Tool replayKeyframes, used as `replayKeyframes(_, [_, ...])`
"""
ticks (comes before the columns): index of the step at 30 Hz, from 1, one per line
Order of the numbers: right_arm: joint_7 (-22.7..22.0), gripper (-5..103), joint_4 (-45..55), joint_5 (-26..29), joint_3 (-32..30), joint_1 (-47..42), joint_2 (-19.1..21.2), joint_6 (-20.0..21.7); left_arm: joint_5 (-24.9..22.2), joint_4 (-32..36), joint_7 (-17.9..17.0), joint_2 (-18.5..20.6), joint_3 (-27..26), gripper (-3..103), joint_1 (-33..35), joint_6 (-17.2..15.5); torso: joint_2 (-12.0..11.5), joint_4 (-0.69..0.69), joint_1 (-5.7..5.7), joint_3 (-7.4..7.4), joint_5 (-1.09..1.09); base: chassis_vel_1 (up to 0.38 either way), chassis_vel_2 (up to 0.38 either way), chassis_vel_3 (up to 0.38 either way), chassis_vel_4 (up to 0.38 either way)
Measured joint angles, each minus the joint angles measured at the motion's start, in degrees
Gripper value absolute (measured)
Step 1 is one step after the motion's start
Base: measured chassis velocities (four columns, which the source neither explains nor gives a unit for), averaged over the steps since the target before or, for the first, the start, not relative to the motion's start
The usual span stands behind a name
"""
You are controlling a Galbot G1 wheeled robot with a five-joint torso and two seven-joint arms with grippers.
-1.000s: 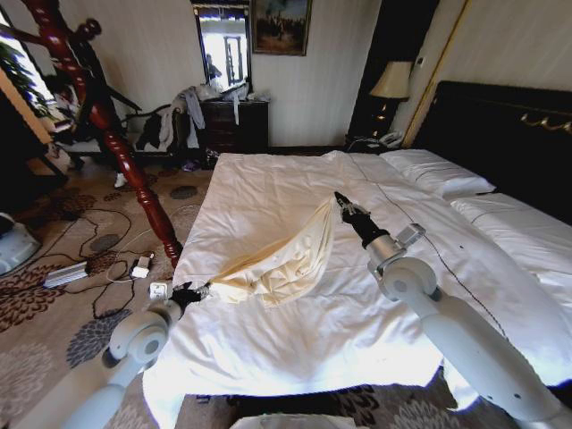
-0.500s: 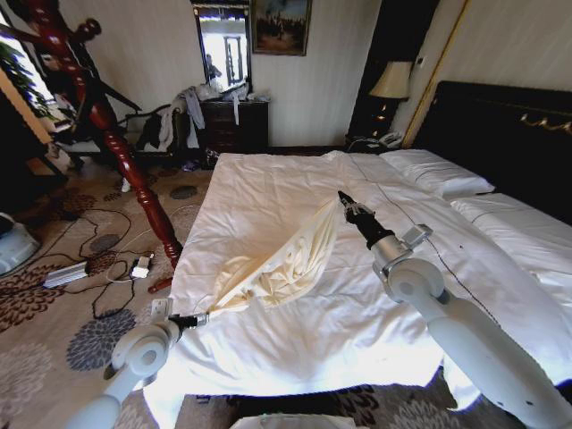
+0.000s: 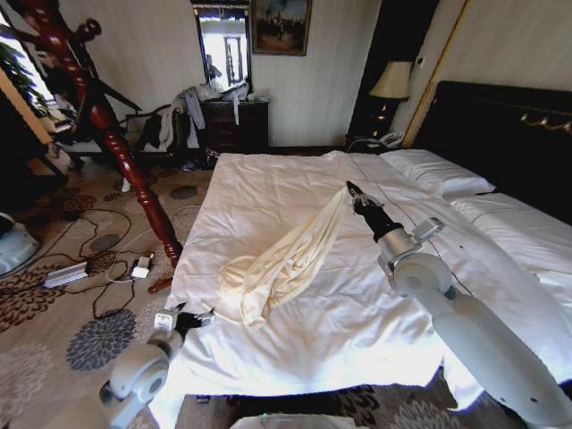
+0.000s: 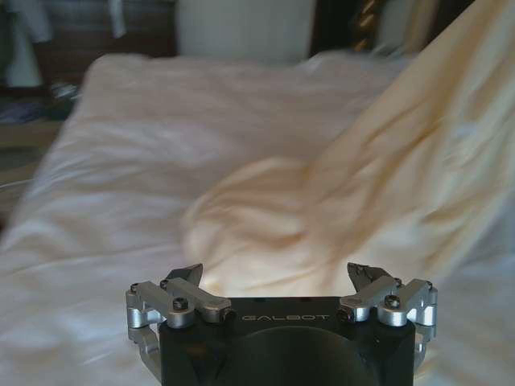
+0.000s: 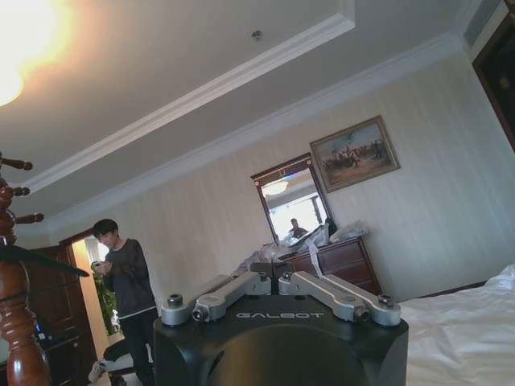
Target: Pick up the clothes from the bed and hang them on the clothes hanger.
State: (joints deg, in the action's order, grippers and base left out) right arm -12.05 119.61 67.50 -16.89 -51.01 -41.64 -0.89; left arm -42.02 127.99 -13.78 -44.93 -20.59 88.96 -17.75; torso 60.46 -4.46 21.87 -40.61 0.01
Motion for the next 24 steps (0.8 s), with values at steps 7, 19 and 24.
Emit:
replayKeyframes(7, [0.0, 0, -0.2, -0.1, 0.6, 0.4, 0.5, 0.0, 1.6, -2.2, 8.9, -1.3, 7.1, 100, -3.5, 5.0, 0.0, 0.0, 0.0, 0.0, 0.0, 0.0, 0.0, 0.0, 0.0])
replayKeyframes(19, [0.0, 0, -0.6, -0.4, 1.0, 0.5, 0.6, 0.0, 3.0, -9.6, 8.7, -0.5, 18.3, 100, -9.3, 4.9, 0.0, -0.01, 0.01, 0.0, -0.01, 0.0, 0.0, 0.0, 0.0])
replayKeyframes(24, [0.1, 0, -1.0, -0.7, 1.2, 0.7, 0.0, 0.0, 4.0, -5.7, 7.5, 1.5, 15.8, 100, -3.6, 8.0, 0.0, 0.01, 0.0, 0.0, -0.01, 0.0, 0.0, 0.0, 0.0])
